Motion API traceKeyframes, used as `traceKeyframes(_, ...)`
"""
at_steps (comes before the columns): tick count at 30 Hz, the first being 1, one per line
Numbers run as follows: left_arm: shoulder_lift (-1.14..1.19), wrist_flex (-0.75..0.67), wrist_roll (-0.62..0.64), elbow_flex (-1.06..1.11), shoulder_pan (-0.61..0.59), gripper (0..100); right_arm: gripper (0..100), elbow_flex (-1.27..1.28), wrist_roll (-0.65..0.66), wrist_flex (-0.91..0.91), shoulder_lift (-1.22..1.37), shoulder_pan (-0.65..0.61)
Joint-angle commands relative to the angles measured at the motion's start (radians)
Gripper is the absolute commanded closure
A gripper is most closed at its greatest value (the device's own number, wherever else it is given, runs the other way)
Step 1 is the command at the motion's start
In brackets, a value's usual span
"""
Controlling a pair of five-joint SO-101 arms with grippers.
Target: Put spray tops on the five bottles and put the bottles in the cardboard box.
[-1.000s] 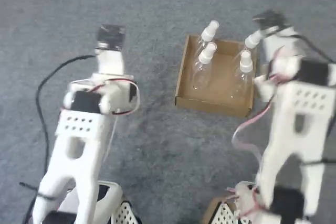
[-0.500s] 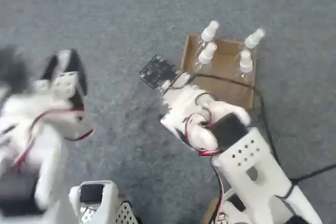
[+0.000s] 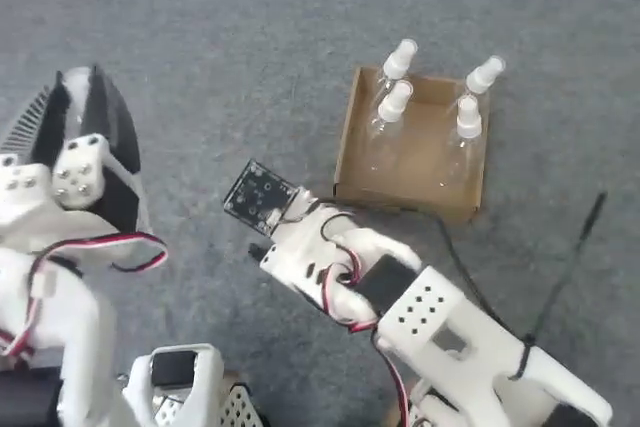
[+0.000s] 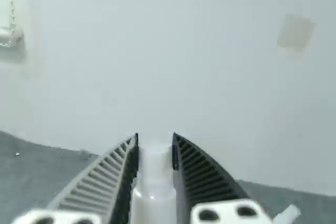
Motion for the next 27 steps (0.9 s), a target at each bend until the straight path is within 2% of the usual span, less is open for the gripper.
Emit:
traceKeyframes(1,0.000,-0.138,0.078,0.039,-0.002,99,99.2,0.071,-0.014,-0.234,-0.041,-0.031)
traceKeyframes(6,-0.005,-0.264,0.149,0.151,0.009,99,99.2,0.160,-0.091,-0.386,-0.041,-0.062)
traceKeyframes(13,0.003,-0.394,0.157,0.291,0.140,99,99.2,0.199,-0.095,-0.440,-0.042,-0.065)
traceKeyframes(19,-0.005,-0.419,0.158,0.417,0.146,99,99.2,0.199,-0.095,-0.441,-0.042,-0.065)
traceKeyframes(27,-0.005,-0.431,0.158,0.478,0.140,99,99.2,0.199,-0.095,-0.441,-0.042,-0.062)
